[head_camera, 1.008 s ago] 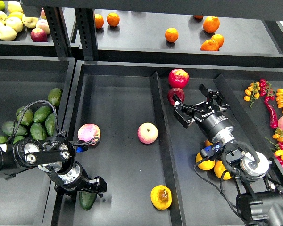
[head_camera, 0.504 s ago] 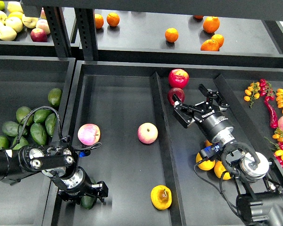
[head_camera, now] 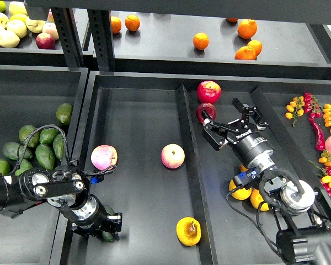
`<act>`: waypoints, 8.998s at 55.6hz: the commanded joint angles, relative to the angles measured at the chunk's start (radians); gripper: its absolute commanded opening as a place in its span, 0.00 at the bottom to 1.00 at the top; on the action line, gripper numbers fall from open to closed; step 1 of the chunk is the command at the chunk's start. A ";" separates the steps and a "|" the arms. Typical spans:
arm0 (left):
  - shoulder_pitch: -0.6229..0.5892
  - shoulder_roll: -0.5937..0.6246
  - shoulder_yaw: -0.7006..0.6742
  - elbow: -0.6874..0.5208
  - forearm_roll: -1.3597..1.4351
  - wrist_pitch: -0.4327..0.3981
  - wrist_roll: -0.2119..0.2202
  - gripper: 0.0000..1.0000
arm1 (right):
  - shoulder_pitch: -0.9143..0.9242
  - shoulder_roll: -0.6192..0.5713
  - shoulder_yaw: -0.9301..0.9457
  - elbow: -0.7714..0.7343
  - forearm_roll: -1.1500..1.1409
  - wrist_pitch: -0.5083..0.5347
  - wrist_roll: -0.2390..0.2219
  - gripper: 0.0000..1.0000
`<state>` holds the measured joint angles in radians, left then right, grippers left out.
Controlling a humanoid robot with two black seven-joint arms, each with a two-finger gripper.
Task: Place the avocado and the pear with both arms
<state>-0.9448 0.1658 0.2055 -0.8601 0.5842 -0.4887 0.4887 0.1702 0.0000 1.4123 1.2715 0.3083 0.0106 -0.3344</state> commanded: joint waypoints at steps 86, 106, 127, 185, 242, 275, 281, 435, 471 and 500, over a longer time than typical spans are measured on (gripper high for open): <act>0.067 0.433 -0.365 0.099 0.002 0.000 0.000 0.19 | -0.024 0.000 0.126 0.028 0.000 0.043 0.000 1.00; 0.067 0.360 -0.365 0.185 0.002 0.000 0.000 0.27 | -0.028 0.000 0.122 0.028 0.000 0.043 0.000 1.00; 0.070 0.314 -0.363 0.237 0.003 0.000 0.000 0.37 | -0.031 0.000 0.120 0.028 0.000 0.043 -0.002 1.00; 0.043 0.382 -0.581 0.243 -0.013 0.000 0.000 0.99 | -0.058 0.000 0.117 0.028 0.003 0.046 -0.002 1.00; 0.523 0.195 -1.362 0.159 -0.707 0.000 0.000 0.99 | -0.113 0.000 0.066 -0.003 0.003 0.074 -0.025 1.00; 0.773 -0.153 -1.667 -0.092 -0.725 0.000 0.000 0.99 | -0.100 -0.241 -0.039 -0.001 0.038 0.074 -0.154 1.00; 0.796 -0.166 -1.680 -0.097 -0.725 0.000 0.000 0.99 | -0.092 -0.278 -0.082 -0.001 0.043 0.097 -0.154 1.00; 0.911 -0.166 -1.666 -0.158 -0.787 0.000 0.000 0.99 | 0.215 -0.285 -0.901 -0.368 -0.252 0.177 -0.154 0.67; 0.913 -0.166 -1.666 -0.160 -0.787 0.000 0.000 0.99 | 0.206 -0.281 -0.900 -0.357 -0.249 0.177 -0.154 0.39; 0.913 -0.166 -1.666 -0.158 -0.787 0.000 0.000 0.99 | 0.178 -0.282 -0.885 -0.353 -0.236 0.246 -0.154 0.18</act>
<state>-0.0322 0.0000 -1.4602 -1.0201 -0.2025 -0.4887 0.4887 0.3473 -0.2818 0.5224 0.9148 0.0650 0.2290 -0.4891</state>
